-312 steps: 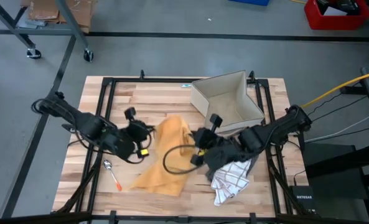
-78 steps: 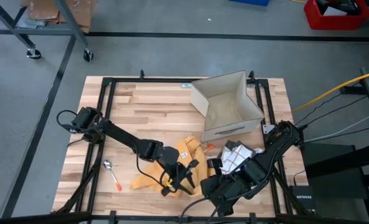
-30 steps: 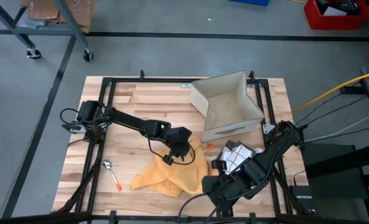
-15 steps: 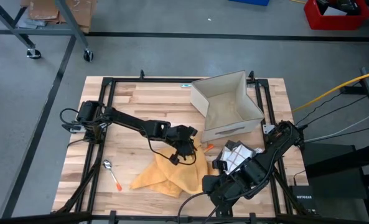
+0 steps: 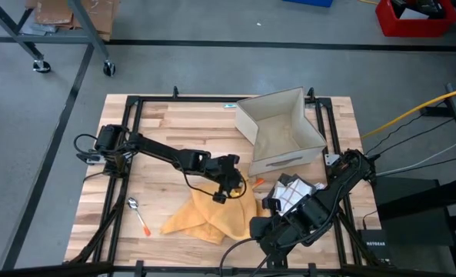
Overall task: Fold towel
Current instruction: Fold the orange kitchen towel
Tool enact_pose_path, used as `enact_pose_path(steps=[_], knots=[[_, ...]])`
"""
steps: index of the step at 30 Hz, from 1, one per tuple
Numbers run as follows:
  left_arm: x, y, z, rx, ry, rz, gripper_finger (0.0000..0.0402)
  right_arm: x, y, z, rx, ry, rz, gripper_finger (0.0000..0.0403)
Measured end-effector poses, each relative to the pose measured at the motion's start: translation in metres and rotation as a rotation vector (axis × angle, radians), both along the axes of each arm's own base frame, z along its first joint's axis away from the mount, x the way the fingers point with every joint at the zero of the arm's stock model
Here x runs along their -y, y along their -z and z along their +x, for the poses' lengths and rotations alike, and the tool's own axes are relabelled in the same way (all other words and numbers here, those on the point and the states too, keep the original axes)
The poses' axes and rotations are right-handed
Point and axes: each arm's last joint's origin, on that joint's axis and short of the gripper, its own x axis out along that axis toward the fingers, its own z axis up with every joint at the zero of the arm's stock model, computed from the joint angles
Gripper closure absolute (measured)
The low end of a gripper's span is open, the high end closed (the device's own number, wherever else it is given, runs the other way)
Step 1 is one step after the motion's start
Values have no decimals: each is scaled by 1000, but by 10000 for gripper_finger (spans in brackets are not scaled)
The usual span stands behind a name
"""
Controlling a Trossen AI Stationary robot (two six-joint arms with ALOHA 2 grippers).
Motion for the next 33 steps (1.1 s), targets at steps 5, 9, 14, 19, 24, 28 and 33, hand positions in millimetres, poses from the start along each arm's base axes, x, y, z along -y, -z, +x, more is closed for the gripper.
enact_pose_path(steps=[5, 9, 14, 19, 24, 28, 33], knots=[[-2, 2, 1, 0, -79, 5, 276, 0, 0, 0, 0, 0, 0, 393], [-2, 4, 3, 20, -151, 85, 225, 0, 0, 0, -5, -3, 6, 393], [0, 1, 4, 47, -134, 98, 190, 0, 0, 0, -5, -4, 6, 393], [2, 6, 0, -24, 6, 117, 192, -1, 0, -1, -19, -13, 22, 393], [8, 12, -7, -96, 275, 73, 205, -1, 0, -1, -20, -14, 24, 393], [6, 14, -9, -111, 332, 99, 210, -1, 0, -1, -20, -14, 24, 393], [-8, 13, -7, -101, 312, 115, 209, -1, 0, -1, -20, -14, 25, 393]])
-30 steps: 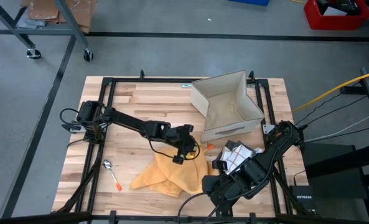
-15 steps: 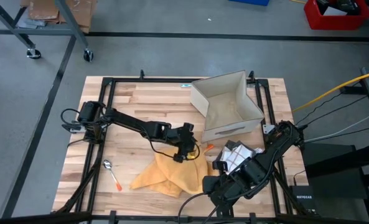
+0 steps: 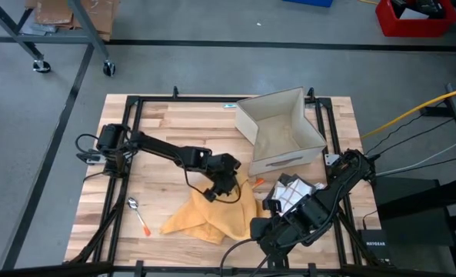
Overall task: Fold towel
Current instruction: Fold the orange kitchen towel
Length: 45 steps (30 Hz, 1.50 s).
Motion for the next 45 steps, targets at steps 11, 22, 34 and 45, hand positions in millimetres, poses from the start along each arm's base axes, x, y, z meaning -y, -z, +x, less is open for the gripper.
enact_pose_path(steps=[11, 22, 34, 45], knots=[[-23, 18, -2, -105, 27, 12, 225, 0, 0, 1, 7, 0, 5, 393], [-21, 27, -9, -199, 99, -23, 229, 0, 0, 1, 6, 0, 5, 393], [-20, 32, -19, -317, 119, -38, 258, 0, 0, 1, 6, 1, 4, 393], [-20, 33, -23, -355, 131, -62, 376, 0, 0, 1, 11, 5, -3, 393]])
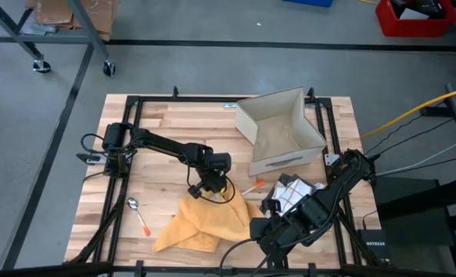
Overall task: Fold towel
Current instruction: Fold the orange kitchen towel
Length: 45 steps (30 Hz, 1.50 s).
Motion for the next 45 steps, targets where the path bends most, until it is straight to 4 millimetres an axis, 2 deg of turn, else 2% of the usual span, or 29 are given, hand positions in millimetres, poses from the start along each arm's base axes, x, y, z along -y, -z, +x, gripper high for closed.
enact_pose_path(steps=[3, 8, 15, 20, 25, 32, 37, 41, 45], knots=[[0, 0, 0, -21, -43, -16, 396, 0, 0, 0, 0, 0, 0, 393], [0, 0, 0, -74, -187, -68, 384, 2, 0, 0, 23, 21, -37, 393], [0, -4, -10, -178, -272, -81, 396, 7, 1, -1, 54, 74, -150, 393], [-3, -29, -28, -227, -339, -37, 399, 13, 1, 0, 114, 135, -272, 393], [-7, -73, -54, -188, -473, 50, 400, 29, 2, 2, 117, 192, -404, 393], [-10, -146, -110, 5, -741, 54, 401, 68, 2, 17, 110, 263, -632, 393], [-13, -190, -155, 242, -952, 33, 401, 110, -6, 34, 125, 253, -812, 393], [-18, -215, -184, 432, -1095, 6, 401, 149, -12, 43, 84, 283, -883, 393], [-23, -228, -205, 546, -1168, 16, 401, 186, -18, 50, 58, 327, -909, 393]])
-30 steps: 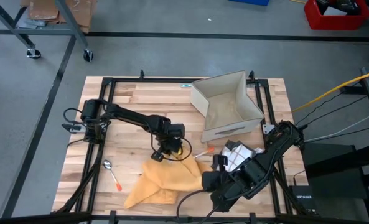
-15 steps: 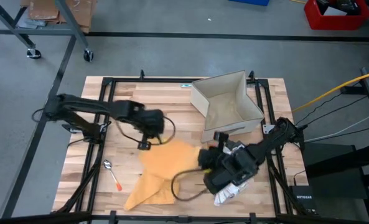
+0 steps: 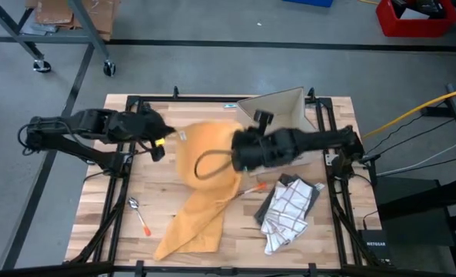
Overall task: Fold towel
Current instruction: Fold the orange kitchen towel
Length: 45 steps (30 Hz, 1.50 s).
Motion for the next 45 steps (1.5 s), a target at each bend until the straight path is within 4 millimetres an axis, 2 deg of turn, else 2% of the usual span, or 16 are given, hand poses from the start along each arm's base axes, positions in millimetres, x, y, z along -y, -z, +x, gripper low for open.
enact_pose_path(steps=[3, 7, 12, 15, 19, 25, 30, 39, 45], knots=[[-3, -5, -9, 25, -64, 67, 401, 25, -6, 5, 35, 34, -8, 393], [-7, -10, -11, 61, -197, 171, 402, 54, -21, 11, 116, 52, -31, 393], [-11, -25, -8, 113, -319, 390, 401, 81, -57, 14, 272, 39, -72, 393], [-13, -42, -7, 169, -401, 513, 401, 96, -82, 12, 392, 11, -82, 393], [-15, -68, -17, 238, -470, 638, 401, 111, -109, 6, 574, -26, -130, 393], [-17, -112, -48, 385, -558, 708, 401, 122, -136, -8, 718, -22, -189, 393], [-19, -137, -72, 455, -601, 717, 401, 123, -156, -14, 861, -40, -244, 393], [-20, -161, -96, 532, -638, 693, 401, 119, -181, -22, 1037, -107, -341, 393], [-21, -170, -107, 599, -649, 653, 401, 117, -189, -37, 1047, -111, -341, 393]])
